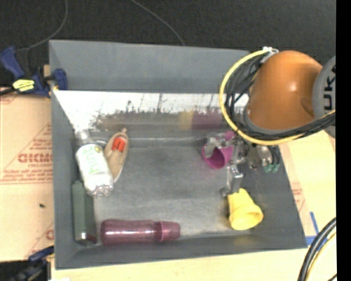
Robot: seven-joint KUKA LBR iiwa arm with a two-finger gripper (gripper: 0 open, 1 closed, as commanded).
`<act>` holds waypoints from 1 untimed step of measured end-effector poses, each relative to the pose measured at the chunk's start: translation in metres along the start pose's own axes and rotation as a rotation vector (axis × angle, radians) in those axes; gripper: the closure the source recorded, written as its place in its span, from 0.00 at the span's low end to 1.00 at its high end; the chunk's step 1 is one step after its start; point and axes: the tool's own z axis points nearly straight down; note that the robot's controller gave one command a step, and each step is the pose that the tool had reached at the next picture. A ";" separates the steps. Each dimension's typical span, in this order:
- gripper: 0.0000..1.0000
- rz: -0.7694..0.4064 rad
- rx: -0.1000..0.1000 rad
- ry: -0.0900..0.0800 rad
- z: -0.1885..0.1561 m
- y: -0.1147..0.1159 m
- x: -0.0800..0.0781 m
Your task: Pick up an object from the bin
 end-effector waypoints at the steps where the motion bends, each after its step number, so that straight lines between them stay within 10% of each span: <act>1: 0.00 -0.177 0.002 -0.011 -0.049 0.023 -0.006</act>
Offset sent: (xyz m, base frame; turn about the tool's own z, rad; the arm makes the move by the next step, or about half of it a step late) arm -0.0563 -0.0862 -0.0313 -0.0467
